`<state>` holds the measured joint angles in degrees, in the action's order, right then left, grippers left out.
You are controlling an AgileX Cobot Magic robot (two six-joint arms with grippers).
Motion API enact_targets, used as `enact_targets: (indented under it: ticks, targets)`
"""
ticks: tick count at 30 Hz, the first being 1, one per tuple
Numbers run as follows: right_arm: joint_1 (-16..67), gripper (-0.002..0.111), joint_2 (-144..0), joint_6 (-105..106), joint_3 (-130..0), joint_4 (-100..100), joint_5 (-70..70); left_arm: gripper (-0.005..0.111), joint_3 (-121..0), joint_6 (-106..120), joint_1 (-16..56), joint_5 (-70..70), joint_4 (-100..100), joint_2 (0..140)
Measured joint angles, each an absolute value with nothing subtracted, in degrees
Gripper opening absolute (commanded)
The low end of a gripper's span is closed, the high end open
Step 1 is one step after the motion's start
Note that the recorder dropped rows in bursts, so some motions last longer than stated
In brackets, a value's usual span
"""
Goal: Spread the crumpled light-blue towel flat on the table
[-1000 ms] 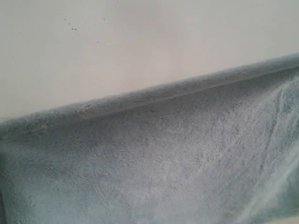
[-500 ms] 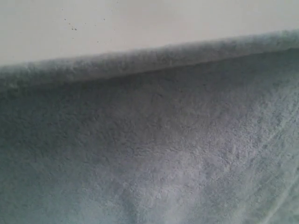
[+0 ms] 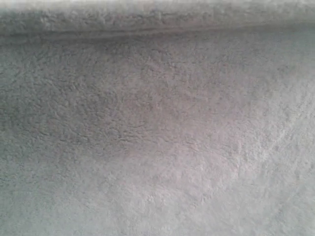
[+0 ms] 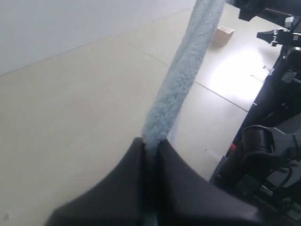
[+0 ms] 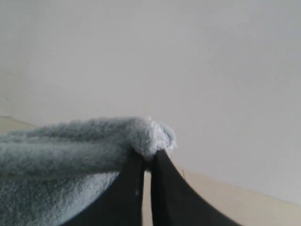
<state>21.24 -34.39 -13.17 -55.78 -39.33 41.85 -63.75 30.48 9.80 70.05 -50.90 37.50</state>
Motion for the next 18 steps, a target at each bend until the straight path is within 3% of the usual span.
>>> enact_targets:
  ticks: [12,18]
  targets:
    - [21.24,0.001,-31.18,-8.95,-56.47,-35.3,44.14,0.004,-65.97,25.85,9.8,70.26,-47.67,31.5]
    - [22.87,0.001,-32.64,-5.8,-56.47,-34.31,45.67,0.004,-59.89,24.77,9.8,70.15,-43.5,32.74]
